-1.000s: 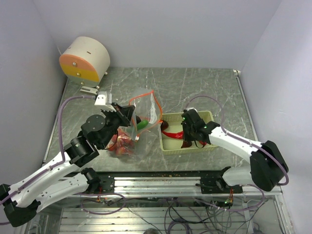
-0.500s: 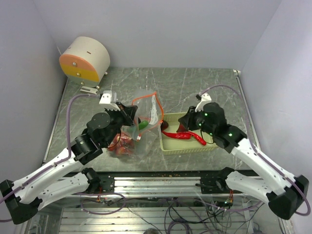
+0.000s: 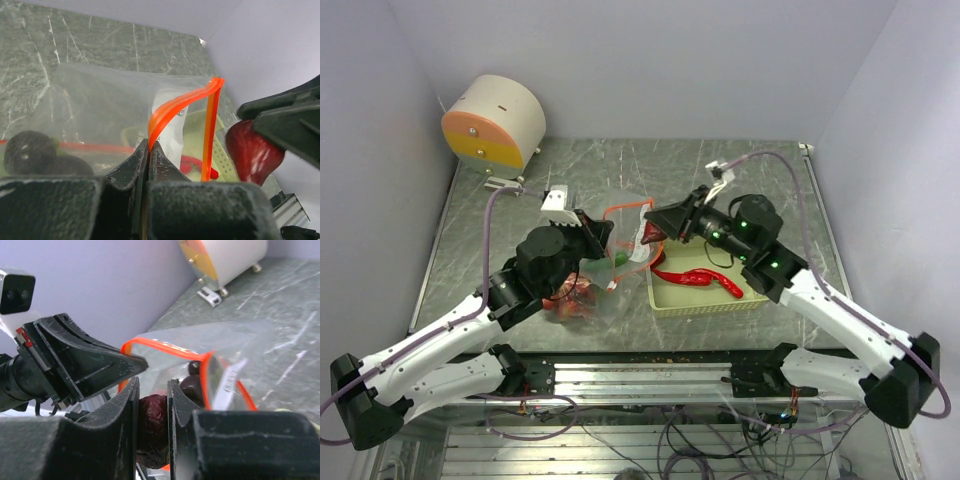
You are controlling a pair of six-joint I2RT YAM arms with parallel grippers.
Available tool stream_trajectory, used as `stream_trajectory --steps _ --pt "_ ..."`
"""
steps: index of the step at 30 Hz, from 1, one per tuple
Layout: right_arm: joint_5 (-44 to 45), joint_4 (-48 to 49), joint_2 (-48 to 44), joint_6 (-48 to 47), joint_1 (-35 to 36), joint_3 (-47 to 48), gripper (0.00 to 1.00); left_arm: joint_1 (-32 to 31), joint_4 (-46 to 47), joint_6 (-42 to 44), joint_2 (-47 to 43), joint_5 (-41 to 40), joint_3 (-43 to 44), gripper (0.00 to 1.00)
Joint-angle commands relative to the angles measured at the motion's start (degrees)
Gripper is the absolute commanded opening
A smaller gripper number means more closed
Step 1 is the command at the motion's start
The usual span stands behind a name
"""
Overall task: Place the food in the zip-top bag and seal the zipper
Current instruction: Place the fake vegetable in the zipper food storage bag.
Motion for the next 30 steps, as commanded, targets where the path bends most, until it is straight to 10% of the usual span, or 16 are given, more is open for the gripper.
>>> stream_trajectory --steps 1,4,11,30 --pt "4.8 10.48 4.39 -0.99 6.27 2.61 0.0 -0.08 2.16 -0.39 0.52 1.53 1.58 0.07" --pt "13.69 9.29 8.21 -5.4 10.98 5.05 0.01 -0.1 1.84 -0.47 0.72 1.99 1.95 0.07" --pt "23.42 5.36 10.31 -7.48 13.03 6.68 0.47 -0.1 0.69 -0.28 -0.37 1.28 2.01 0.07" --pt "46.32 -14.86 -2.02 -0.89 10.51 -0.94 0.68 -0.08 -0.93 0.05 -2.09 0.81 1.87 0.07"
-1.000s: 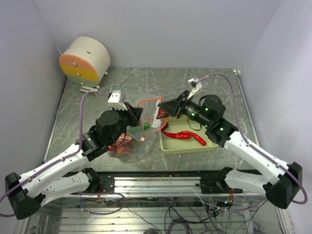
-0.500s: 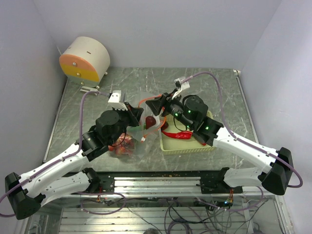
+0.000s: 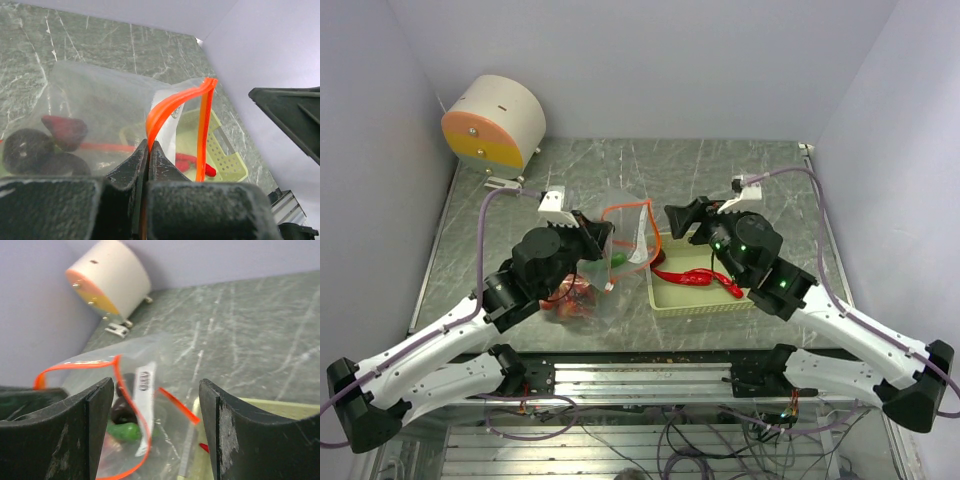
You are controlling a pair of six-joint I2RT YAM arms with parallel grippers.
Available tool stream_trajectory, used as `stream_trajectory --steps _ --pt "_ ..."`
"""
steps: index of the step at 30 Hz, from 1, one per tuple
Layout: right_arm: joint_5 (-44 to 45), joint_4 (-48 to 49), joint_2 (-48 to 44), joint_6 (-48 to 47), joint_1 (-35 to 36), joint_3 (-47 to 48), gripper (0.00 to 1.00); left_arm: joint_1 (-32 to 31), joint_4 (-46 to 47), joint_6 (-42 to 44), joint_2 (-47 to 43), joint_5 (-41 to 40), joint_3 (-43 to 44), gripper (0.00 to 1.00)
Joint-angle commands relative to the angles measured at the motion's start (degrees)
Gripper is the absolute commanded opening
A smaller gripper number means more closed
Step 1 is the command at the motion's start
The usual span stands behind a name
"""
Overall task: Place the food in the zip-top bag and seal the zipper
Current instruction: Place the fake vegetable in the zipper food storage bag, then pick up the fake vegetable from the bin.
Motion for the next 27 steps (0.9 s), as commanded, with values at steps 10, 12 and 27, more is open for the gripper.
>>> stream_trajectory --steps 10,12,27 --pt "2.24 -13.9 6.31 12.03 -8.74 -7.75 0.65 -0.08 -1.23 0.29 -3.07 -0.77 1.97 0.07" --pt "-2.11 -13.29 11.32 10.88 -10.22 -6.91 0.65 -0.1 -1.06 0.29 -3.06 -0.5 2.07 0.07" --pt "-10.22 3.72 30.98 12.63 -11.82 -6.98 0.69 -0.09 -1.55 0.56 -3.79 0.18 1.72 0.07"
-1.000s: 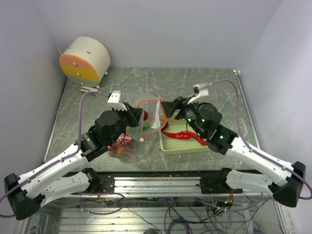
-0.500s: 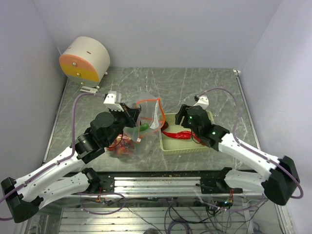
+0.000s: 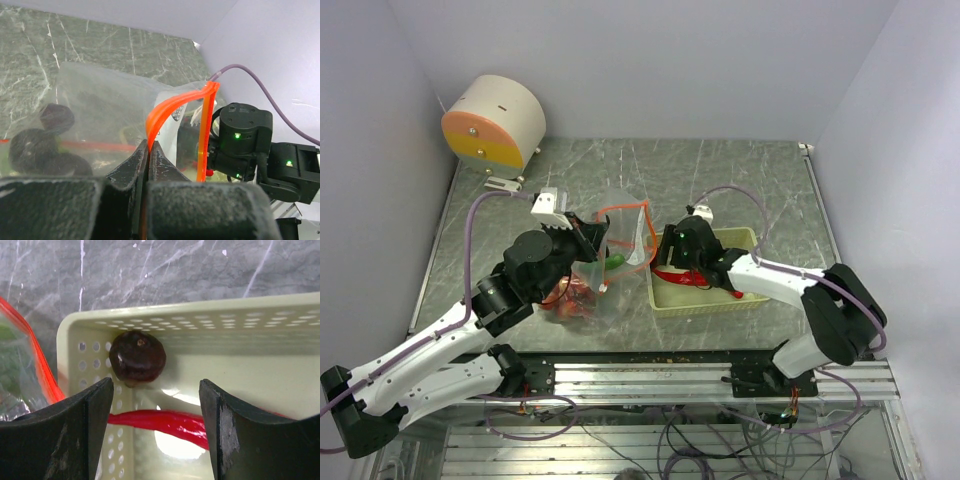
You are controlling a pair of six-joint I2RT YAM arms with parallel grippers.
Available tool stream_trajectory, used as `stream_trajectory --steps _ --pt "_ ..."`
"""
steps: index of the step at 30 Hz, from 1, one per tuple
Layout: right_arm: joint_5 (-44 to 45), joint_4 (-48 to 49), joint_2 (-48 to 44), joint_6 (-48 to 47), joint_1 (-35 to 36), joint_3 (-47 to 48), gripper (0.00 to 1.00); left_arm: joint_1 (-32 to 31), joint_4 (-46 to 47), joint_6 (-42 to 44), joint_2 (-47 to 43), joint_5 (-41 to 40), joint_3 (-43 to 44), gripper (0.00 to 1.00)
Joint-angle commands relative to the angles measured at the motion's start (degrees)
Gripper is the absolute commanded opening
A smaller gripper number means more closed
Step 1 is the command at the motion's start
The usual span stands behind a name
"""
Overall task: Place the food in the zip-top bag and seal the zipper
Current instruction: Pick up the fake vegetable from the bin.
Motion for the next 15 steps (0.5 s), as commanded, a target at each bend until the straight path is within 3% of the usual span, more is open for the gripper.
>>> stream_trajectory --steps 1,11,15 --pt "0.32 7.95 3.03 2.08 -0.48 0.58 0.69 -0.1 0.36 0.58 -0.54 0.52 1.72 0.07" --pt "1.1 9.21 11.28 2.84 -0.25 2.56 0.68 -0.06 0.0 1.13 -0.08 0.33 1.34 0.07" --pt "3.01 8.84 9.76 3.33 -0.39 0.21 0.61 -0.09 -0.19 1.22 -0.21 -0.03 1.12 0.07"
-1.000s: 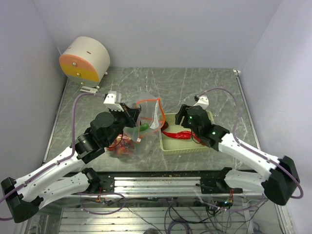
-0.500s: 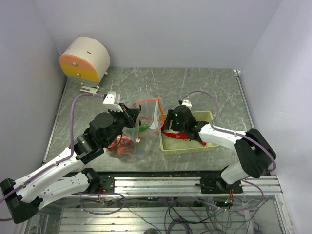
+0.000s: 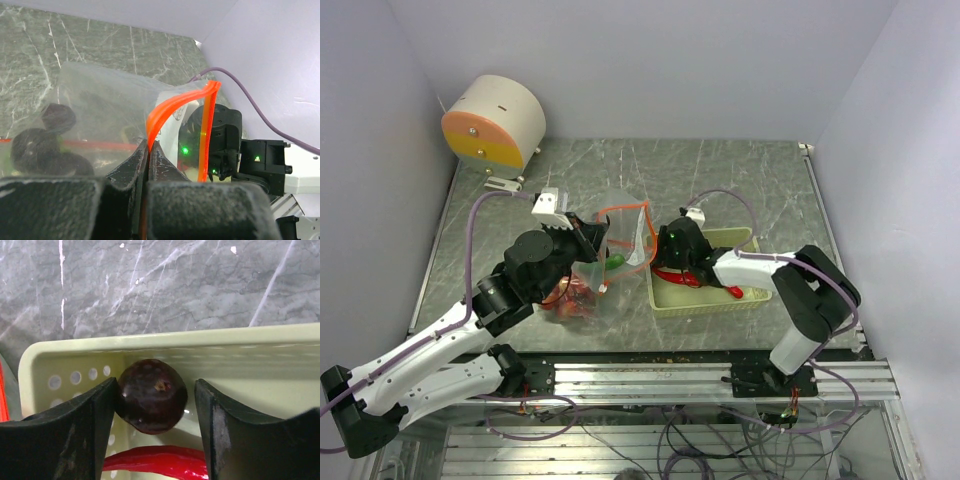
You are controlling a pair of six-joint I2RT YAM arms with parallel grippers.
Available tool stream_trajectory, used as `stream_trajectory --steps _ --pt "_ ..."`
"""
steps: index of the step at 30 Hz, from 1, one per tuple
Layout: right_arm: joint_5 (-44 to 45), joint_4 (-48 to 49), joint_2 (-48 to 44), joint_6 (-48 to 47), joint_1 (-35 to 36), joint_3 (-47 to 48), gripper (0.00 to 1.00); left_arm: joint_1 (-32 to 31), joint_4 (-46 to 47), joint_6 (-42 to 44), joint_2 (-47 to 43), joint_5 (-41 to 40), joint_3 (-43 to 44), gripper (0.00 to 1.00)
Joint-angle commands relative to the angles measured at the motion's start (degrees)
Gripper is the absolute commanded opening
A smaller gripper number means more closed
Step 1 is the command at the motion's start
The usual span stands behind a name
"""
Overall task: Place the food in the zip-top bag and seal the zipper
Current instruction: Pick up the fake vegetable from the bin.
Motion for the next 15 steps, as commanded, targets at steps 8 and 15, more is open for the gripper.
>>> stream_trajectory --steps 8,15 --pt "7.21 -2.98 -11.96 -0.08 -0.26 -3.47 0.34 -0.09 0.57 0.19 0.38 0.27 0.81 0.07" --pt "3.71 -6.51 -30.24 -3.83 -0.18 -4.53 0.32 -0.1 0.61 -0.1 0.49 -0.42 0.5 0.07"
